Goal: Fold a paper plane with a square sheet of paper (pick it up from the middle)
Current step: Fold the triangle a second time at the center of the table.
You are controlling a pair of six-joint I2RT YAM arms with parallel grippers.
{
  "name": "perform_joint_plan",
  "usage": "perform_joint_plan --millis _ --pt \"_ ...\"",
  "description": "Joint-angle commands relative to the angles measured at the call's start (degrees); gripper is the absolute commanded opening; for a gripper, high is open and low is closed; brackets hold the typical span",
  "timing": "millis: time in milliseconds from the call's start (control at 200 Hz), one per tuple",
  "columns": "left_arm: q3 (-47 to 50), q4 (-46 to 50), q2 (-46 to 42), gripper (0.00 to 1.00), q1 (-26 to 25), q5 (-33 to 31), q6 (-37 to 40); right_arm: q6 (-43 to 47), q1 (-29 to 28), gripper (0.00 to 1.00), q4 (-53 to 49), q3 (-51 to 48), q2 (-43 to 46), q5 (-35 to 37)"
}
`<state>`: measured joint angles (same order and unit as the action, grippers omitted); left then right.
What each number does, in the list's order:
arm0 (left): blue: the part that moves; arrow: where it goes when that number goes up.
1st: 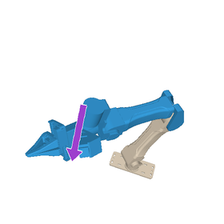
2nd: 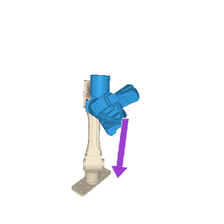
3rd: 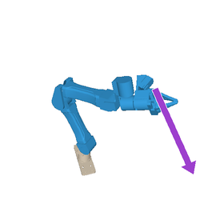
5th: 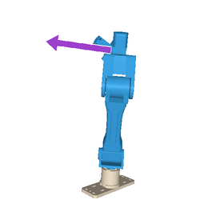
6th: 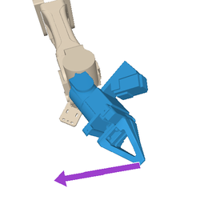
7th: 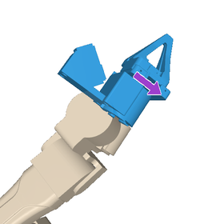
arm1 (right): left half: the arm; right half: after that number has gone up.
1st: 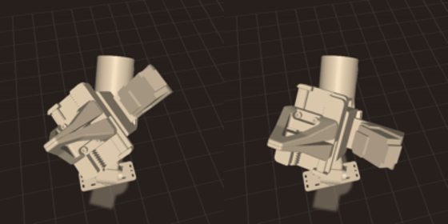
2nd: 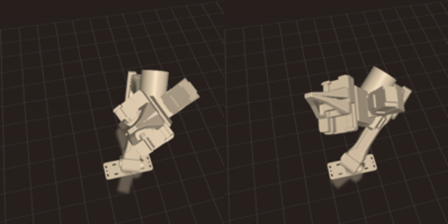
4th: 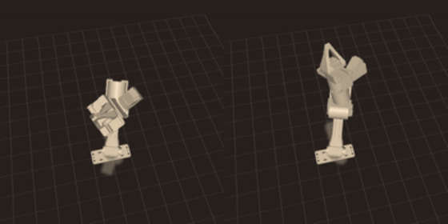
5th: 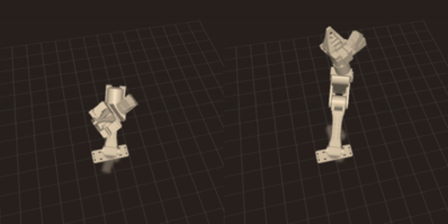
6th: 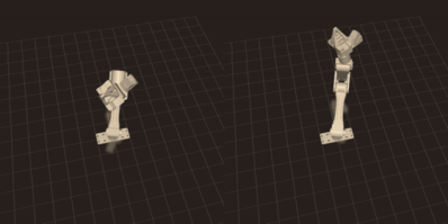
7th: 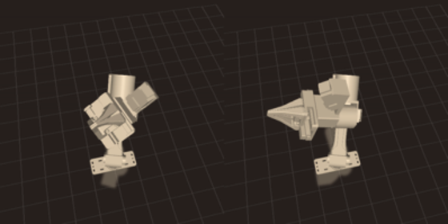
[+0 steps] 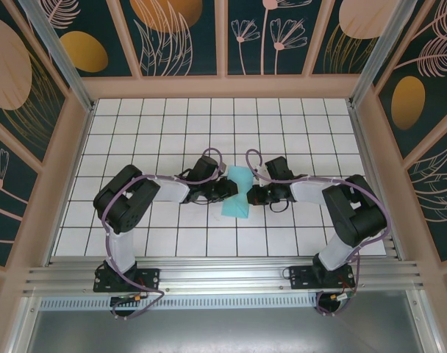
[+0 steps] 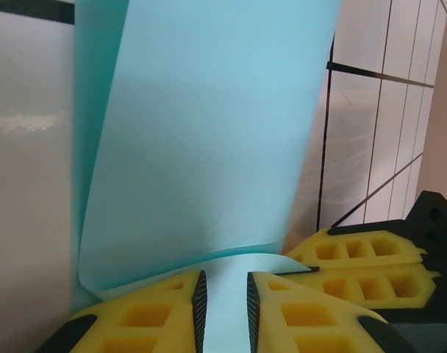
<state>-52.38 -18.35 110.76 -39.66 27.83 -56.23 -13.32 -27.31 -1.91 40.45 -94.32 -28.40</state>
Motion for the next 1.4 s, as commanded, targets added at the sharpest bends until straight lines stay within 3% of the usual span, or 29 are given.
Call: perform_joint_plan --millis 0,180,365,495,565,681,831,1061,1391 --pt "1.66 0.90 0.86 0.26 0.26 -1.36 1.25 -0.86 0.41 0.03 -1.24 -0.55 0.12 0.41" --pt "1.65 2.58 1.48 0.25 0.20 -2.17 2.56 -1.08 0.42 0.08 -2.63 0.81 1.22 0.95" --pt "2.37 3.23 1.83 0.22 0.22 -2.79 3.37 -3.12 0.42 0.26 -4.15 2.86 6.17 1.38" --pt "2.69 3.99 1.84 0.21 0.20 -3.39 3.85 -5.56 0.37 0.30 -4.73 1.92 11.22 3.52" --pt "3.37 2.82 1.78 0.22 0.27 -3.32 3.58 -8.02 0.18 0.31 -2.89 0.13 13.84 1.32" --pt "2.55 3.15 2.43 0.21 0.20 -2.87 3.82 -12.07 -1.67 0.20 1.90 -3.32 16.53 -4.15" --pt "2.59 3.31 2.31 0.21 0.28 -3.23 3.75 -13.89 -5.59 0.03 2.59 -4.27 15.40 -5.22" --pt "3.07 2.26 2.65 0.21 0.22 -2.70 3.14 -14.62 -8.57 0.02 4.13 -3.40 9.80 -5.09" --pt "2.80 2.37 2.78 0.21 0.25 -2.63 3.25 -13.84 -9.27 0.02 1.13 -0.90 2.88 1.11"
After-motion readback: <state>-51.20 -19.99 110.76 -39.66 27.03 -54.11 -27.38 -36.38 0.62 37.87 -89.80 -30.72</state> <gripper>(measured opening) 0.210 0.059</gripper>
